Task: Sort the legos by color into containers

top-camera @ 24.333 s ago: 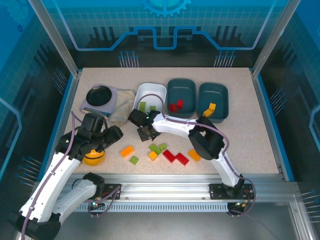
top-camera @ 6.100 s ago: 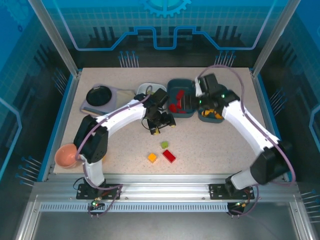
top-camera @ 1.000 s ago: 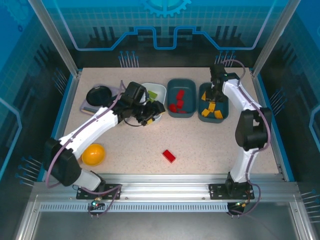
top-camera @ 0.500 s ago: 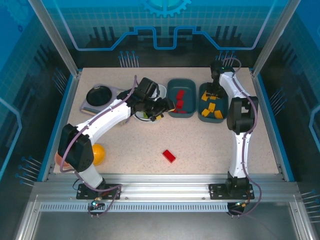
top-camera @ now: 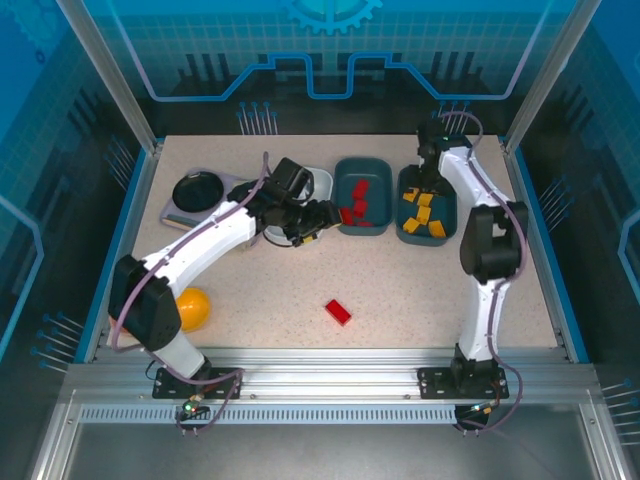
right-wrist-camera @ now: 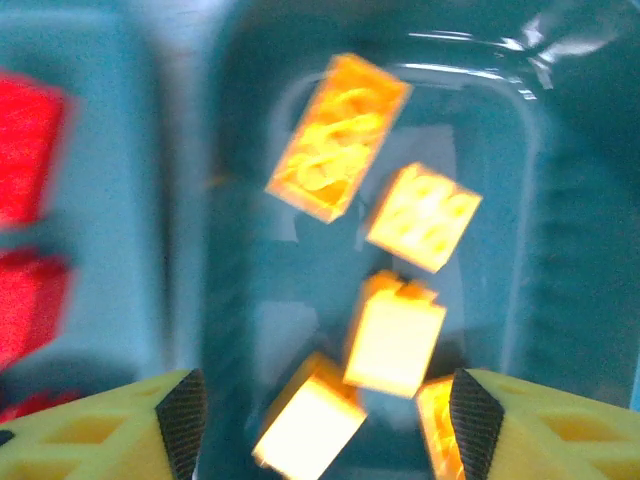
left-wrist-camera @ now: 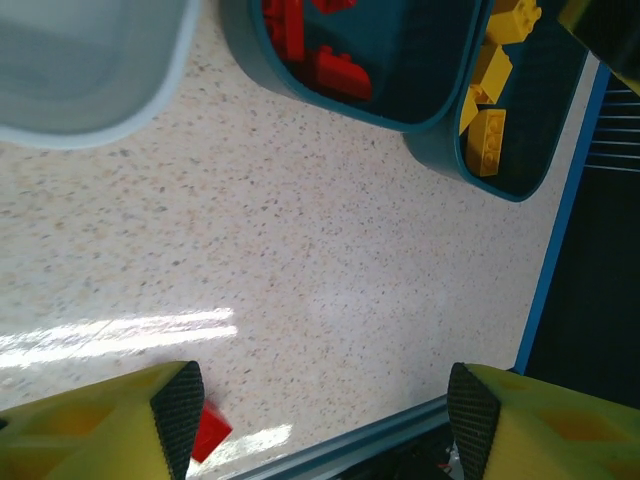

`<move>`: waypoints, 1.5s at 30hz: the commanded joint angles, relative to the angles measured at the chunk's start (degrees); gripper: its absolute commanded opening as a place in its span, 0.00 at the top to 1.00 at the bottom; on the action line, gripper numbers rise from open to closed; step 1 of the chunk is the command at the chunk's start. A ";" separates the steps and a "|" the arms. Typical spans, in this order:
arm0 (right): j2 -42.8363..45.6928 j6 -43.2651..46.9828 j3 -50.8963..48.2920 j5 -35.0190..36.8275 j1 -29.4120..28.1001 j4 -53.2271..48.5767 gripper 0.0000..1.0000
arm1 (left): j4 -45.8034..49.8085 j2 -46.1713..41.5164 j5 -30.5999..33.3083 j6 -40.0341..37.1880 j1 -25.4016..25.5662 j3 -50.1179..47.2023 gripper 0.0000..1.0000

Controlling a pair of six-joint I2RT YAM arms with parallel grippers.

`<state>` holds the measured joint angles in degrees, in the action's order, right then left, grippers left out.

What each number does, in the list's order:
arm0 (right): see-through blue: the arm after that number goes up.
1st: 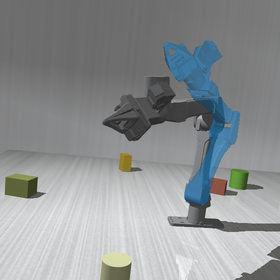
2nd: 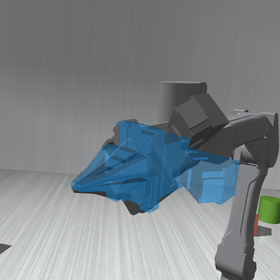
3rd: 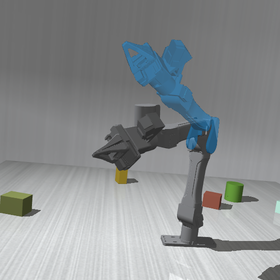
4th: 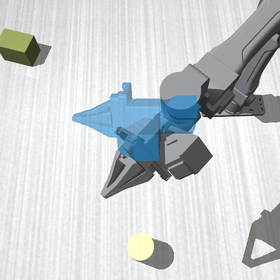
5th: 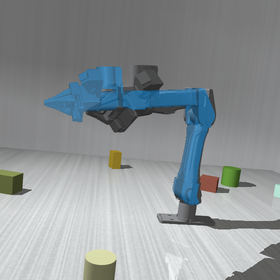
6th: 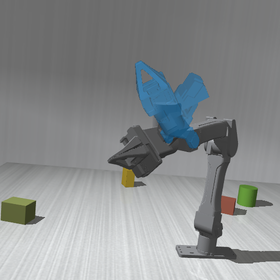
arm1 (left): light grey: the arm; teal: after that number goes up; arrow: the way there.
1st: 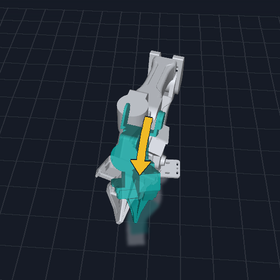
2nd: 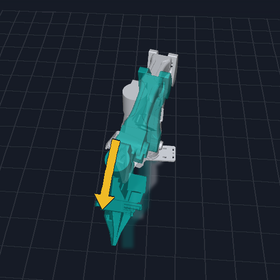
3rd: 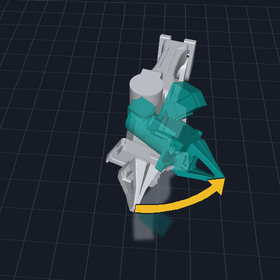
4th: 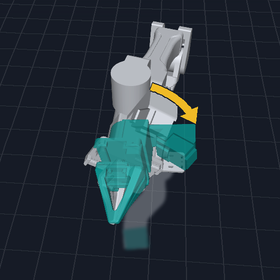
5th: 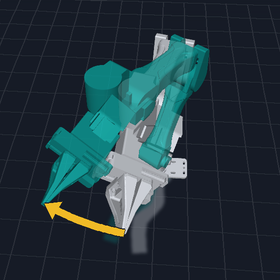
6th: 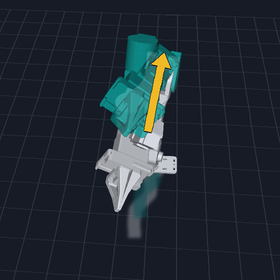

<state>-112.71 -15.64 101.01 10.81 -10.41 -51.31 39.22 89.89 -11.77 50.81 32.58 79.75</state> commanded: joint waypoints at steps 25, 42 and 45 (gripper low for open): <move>9.91 2.92 -35.93 -6.21 -45.93 8.08 0.22 | 14.57 -35.60 11.32 3.24 -3.92 -27.23 0.30; 16.92 1.61 -27.50 -3.47 -35.47 4.38 0.63 | 3.16 -28.18 3.22 1.39 -3.85 -24.07 0.30; 16.41 1.03 -21.39 -3.25 -27.91 2.95 0.63 | 0.94 -22.27 2.29 0.26 -3.91 -19.02 0.30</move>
<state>-98.13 -13.52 74.13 6.00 -44.14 -45.69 45.39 63.90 -6.35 53.41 28.97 55.68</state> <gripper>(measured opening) 0.370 0.699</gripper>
